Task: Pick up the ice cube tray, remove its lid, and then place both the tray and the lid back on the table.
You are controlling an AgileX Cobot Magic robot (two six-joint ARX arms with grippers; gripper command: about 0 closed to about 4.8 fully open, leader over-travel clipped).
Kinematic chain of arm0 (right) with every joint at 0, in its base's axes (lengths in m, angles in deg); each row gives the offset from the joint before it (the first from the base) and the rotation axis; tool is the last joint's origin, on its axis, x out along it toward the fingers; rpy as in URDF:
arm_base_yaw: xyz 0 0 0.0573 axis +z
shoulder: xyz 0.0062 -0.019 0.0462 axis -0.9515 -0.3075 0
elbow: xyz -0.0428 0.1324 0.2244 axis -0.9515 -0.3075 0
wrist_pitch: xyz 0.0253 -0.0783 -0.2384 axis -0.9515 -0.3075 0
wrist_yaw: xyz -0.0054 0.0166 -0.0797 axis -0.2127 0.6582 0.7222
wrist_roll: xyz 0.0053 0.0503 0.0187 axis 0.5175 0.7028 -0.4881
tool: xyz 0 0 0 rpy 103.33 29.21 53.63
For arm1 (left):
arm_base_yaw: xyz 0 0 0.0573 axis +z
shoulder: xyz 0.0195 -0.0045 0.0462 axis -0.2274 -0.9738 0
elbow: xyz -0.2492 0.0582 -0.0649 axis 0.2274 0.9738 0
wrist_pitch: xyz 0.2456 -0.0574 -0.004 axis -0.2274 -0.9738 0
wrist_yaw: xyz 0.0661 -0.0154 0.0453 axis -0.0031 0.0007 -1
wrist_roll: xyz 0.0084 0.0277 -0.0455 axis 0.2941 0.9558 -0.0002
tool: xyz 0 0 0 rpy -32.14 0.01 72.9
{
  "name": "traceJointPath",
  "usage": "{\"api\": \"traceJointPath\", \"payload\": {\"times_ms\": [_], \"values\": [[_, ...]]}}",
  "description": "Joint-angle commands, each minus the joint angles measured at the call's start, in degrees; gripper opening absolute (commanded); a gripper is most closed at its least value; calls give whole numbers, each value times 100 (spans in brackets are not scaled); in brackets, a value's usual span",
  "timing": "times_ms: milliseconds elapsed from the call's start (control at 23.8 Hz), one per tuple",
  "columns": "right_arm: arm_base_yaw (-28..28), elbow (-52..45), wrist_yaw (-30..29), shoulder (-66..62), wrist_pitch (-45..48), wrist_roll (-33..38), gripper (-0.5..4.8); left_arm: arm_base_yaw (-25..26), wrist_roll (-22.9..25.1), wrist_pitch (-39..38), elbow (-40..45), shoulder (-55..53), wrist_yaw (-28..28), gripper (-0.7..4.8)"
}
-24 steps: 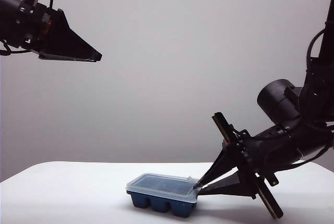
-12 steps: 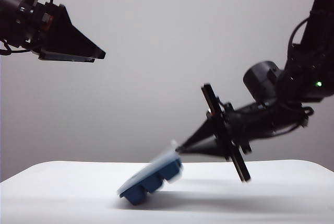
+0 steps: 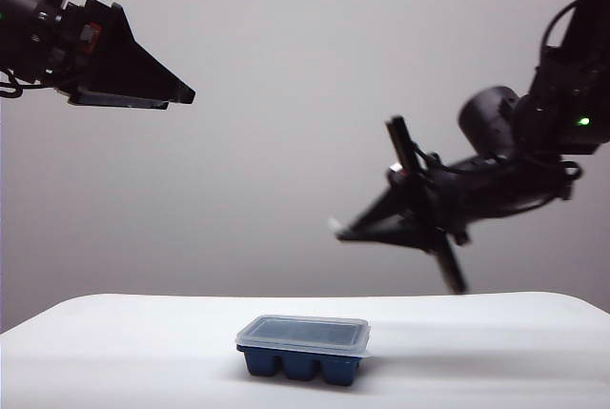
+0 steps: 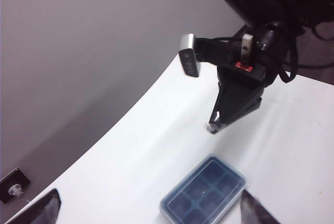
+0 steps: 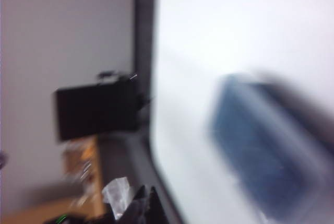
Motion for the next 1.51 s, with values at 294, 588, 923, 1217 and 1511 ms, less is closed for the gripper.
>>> {"api": "traceJointPath", "payload": {"times_ms": [294, 588, 923, 1217, 1511], "values": [[-553, 4, 584, -2, -1878, -1145, 172, -7, 2, 92, -22, 7, 7, 479], [-284, 4, 887, -164, -2024, -1292, 172, -7, 0, 120, -22, 9, 11, 479], [-170, 4, 839, -348, -1856, -1211, 173, -7, 0, 76, -22, 9, 9, 479], [74, 17, 817, -525, -1005, -577, 172, -7, -17, 76, -22, 9, 11, 479], [188, 44, 872, -588, -957, -570, 155, -7, -15, 55, -22, 9, 11, 479]]}}
